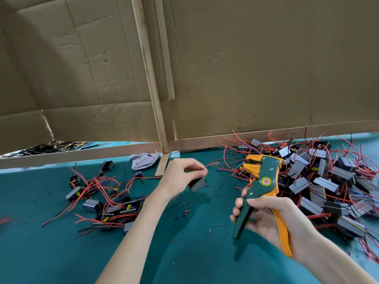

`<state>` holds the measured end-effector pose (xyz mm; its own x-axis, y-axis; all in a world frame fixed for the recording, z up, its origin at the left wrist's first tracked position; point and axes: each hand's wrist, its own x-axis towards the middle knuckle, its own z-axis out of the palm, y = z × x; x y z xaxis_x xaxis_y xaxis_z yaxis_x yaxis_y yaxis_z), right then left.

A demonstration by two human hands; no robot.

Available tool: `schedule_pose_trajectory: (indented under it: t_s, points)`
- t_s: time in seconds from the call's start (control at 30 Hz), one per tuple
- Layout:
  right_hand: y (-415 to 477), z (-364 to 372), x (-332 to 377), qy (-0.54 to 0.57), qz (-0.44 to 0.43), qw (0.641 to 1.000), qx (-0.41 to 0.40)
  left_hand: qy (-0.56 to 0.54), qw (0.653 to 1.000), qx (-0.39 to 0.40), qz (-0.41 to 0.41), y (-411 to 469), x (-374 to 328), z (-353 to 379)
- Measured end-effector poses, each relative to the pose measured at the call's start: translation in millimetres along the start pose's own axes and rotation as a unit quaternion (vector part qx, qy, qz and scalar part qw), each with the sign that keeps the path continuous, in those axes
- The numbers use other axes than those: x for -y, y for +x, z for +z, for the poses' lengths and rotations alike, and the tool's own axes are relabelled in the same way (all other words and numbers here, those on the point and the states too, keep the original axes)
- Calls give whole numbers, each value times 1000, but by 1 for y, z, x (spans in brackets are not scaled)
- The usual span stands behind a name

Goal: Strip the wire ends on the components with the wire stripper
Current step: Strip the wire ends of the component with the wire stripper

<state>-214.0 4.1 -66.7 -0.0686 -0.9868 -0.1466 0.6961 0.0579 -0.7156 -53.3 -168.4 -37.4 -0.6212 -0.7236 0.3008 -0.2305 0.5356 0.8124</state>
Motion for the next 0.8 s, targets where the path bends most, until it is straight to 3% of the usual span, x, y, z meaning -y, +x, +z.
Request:
schedule_pose_trajectory:
  t_s: [0.17,0.47,0.8]
  points:
    - [-7,9,0,-30,28,998,43,-100,993,-20,52,1,-34,-7]
    - [-14,24,-3,-98,17,991,84,-49,998,21,38,-19,-51,-11]
    - [-16,21,-4,-130,5,984,118,-115,991,66,33,-23,-59,-6]
